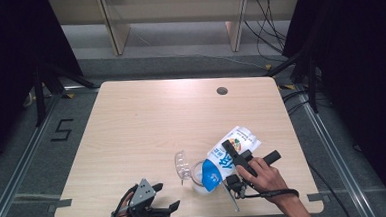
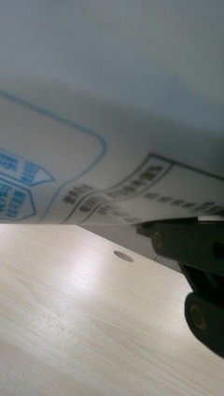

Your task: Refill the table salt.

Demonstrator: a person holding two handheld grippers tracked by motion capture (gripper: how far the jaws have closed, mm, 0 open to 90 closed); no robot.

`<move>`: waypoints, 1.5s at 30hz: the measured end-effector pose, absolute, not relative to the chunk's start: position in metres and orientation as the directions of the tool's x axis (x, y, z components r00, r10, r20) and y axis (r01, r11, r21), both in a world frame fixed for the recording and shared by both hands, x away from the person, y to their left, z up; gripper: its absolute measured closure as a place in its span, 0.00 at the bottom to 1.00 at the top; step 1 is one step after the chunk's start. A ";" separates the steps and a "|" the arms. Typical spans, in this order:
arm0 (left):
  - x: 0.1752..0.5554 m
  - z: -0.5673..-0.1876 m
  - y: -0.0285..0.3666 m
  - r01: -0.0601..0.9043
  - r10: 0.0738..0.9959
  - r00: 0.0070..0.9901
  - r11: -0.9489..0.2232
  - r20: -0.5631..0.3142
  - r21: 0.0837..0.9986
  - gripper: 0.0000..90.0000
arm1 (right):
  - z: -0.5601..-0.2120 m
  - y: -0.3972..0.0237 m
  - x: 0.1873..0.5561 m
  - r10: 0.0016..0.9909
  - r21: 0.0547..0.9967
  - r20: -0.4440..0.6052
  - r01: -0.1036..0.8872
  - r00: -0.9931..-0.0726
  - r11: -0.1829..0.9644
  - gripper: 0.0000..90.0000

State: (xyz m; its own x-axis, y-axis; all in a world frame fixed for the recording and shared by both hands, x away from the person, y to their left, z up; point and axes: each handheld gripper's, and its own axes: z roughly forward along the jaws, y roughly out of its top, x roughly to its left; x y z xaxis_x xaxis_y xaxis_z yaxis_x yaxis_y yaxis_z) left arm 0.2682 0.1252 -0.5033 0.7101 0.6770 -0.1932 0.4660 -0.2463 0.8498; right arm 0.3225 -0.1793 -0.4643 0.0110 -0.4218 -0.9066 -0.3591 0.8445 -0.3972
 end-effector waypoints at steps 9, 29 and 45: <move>0.268 -0.503 0.125 0.467 0.678 0.709 -0.249 -0.192 0.849 0.21 | -0.464 -0.180 0.322 -0.422 -0.397 -0.906 -0.355 0.006 0.846 0.75; 0.268 -0.503 0.126 0.466 0.676 0.711 -0.248 -0.192 0.849 0.21 | -0.463 -0.180 0.324 -0.340 -0.302 -0.940 -0.386 -0.030 0.871 0.75; 0.268 -0.503 0.125 0.465 0.676 0.711 -0.248 -0.192 0.850 0.21 | -0.458 -0.184 0.328 -0.245 -0.180 -0.962 -0.396 -0.120 0.901 0.75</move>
State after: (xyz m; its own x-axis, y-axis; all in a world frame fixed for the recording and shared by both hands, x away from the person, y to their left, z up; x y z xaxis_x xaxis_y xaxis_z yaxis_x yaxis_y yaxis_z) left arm 0.2681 0.1253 -0.5032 0.7111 0.6765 -0.1918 0.4649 -0.2478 0.8500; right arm 0.3281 -0.1836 -0.4581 -0.1199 -0.2450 -0.9621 -0.3955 0.9006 -0.1801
